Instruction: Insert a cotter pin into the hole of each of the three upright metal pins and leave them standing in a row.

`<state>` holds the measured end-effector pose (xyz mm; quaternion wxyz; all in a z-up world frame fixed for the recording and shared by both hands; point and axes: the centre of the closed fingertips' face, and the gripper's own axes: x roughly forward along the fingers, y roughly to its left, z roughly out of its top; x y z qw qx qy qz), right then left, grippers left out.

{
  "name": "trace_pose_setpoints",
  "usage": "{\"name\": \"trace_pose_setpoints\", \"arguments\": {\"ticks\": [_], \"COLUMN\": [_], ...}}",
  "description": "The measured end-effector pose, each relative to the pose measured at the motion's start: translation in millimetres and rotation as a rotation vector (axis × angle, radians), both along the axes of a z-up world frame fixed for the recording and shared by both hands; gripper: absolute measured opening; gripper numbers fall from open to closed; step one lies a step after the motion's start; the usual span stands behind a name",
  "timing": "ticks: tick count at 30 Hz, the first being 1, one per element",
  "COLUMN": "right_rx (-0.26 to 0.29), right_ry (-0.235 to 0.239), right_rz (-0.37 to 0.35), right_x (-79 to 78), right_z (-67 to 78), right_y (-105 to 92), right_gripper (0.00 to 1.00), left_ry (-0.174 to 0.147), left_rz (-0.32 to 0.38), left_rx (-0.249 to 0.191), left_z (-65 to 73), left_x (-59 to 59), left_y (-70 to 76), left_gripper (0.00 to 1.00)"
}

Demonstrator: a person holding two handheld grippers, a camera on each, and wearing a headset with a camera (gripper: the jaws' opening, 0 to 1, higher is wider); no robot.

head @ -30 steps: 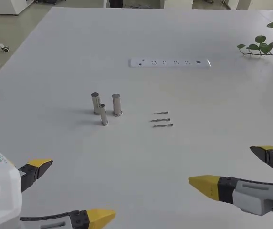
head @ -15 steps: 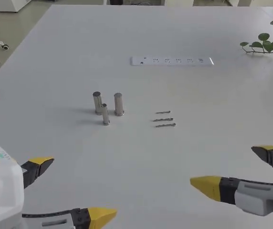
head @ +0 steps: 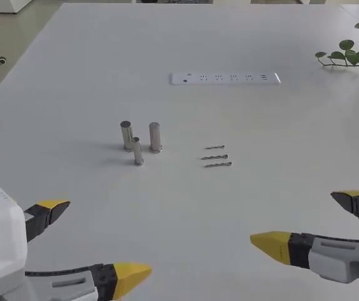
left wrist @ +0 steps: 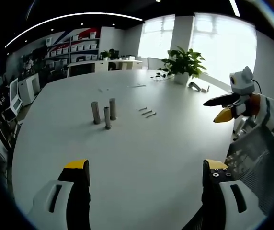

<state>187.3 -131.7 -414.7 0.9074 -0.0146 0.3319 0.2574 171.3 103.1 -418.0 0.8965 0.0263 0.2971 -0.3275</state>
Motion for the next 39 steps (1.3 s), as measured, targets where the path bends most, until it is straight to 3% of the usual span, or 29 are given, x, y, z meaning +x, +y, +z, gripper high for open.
{"name": "trace_pose_setpoints", "arguments": {"ticks": [14, 22, 25, 31, 35, 39], "right_rx": [-0.021, -0.034, -0.029, -0.031, -0.03, -0.025], "right_ry": [0.023, 0.025, 0.024, 0.03, 0.031, 0.029], "right_rz": [0.009, 0.007, -0.006, -0.018, -0.022, -0.022], "right_x": [0.2, -1.2, -0.4, -1.3, -2.2, -2.2], "right_z": [-3.9, -5.9, -6.4, -8.1, -8.8, -7.9], "right_y": [0.0, 1.7, 1.4, 0.2, 0.0, 0.2], "right_gripper": [0.98, 0.98, 0.98, 0.98, 0.98, 0.98], "left_ry": [-0.029, -0.032, -0.003, -0.02, -0.036, -0.039], "left_rz": [0.014, -0.002, -0.019, -0.015, -0.036, -0.038], "left_rx": [-0.023, -0.005, 0.007, 0.009, 0.047, 0.037], "left_z": [8.3, 2.8, -4.4, -2.9, -3.7, -3.1], "left_x": [30.6, 48.1, 48.9, 62.3, 73.1, 86.8], "left_y": [1.0, -2.9, -4.5, -5.9, -4.6, -2.9], "left_gripper": [0.92, 0.88, 0.85, 0.81, 0.77, 0.74]}}
